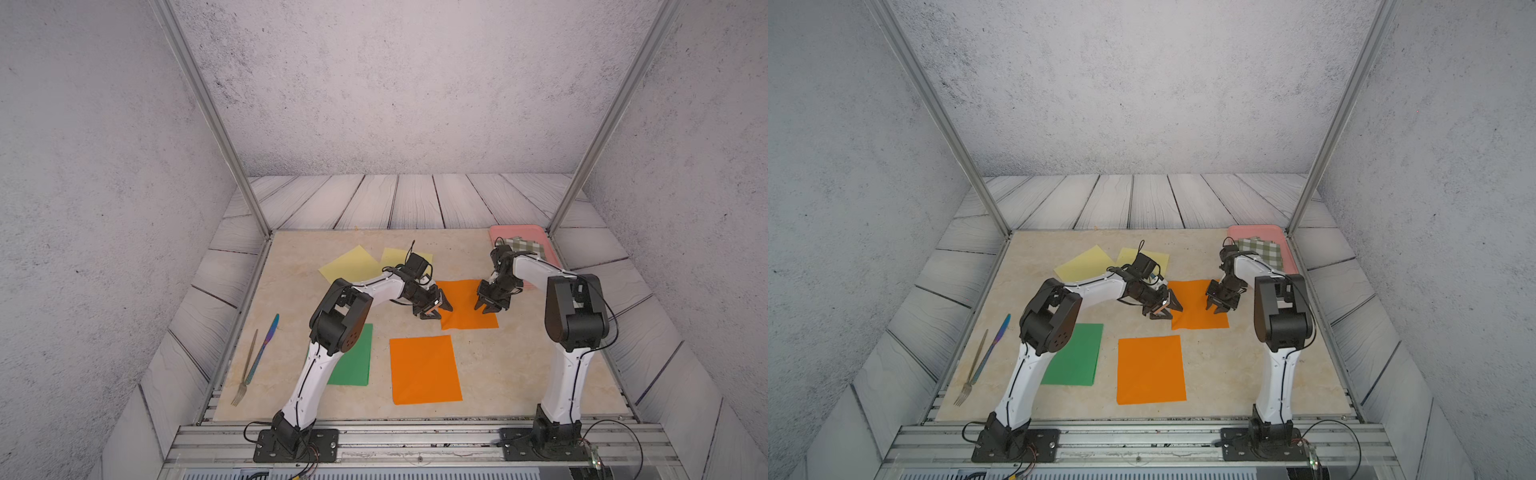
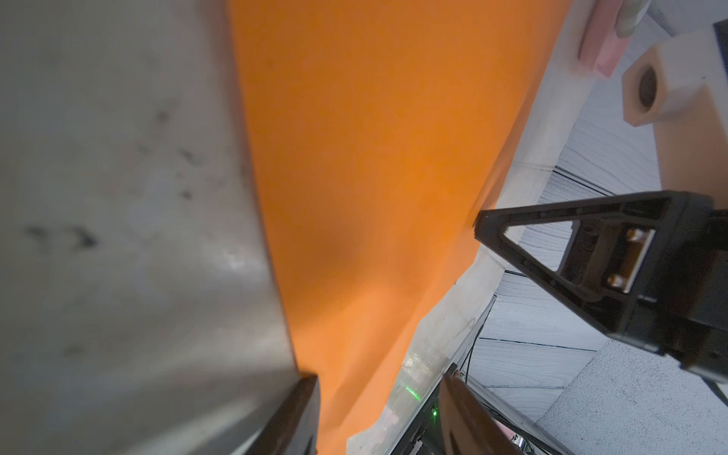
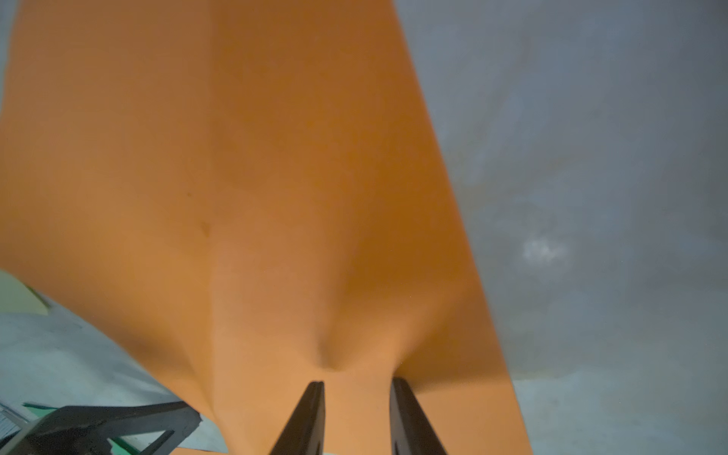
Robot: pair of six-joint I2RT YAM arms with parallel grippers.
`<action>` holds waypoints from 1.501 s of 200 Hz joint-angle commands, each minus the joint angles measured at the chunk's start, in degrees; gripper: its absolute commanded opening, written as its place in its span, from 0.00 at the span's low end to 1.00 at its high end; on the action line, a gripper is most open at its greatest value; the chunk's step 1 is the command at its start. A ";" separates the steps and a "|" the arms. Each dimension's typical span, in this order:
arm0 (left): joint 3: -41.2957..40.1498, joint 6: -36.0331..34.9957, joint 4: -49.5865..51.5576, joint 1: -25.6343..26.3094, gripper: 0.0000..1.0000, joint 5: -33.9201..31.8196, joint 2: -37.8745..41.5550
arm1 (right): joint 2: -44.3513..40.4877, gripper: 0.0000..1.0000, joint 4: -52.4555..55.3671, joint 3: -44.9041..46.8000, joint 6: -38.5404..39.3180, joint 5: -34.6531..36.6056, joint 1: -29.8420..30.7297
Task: Sort the scattered colored papers by color
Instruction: Pick up the colored paper from the center of the board.
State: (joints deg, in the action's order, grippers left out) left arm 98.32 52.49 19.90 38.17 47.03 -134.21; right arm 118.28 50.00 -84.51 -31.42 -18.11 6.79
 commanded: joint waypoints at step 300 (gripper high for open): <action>0.49 2.72 -12.12 -2.56 0.60 -4.94 2.25 | 5.12 0.37 0.75 -1.20 1.88 -4.04 0.19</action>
State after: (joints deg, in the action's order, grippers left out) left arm 101.14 58.00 6.26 36.64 45.45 -137.88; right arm 119.79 50.65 -86.21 -30.15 -22.46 6.72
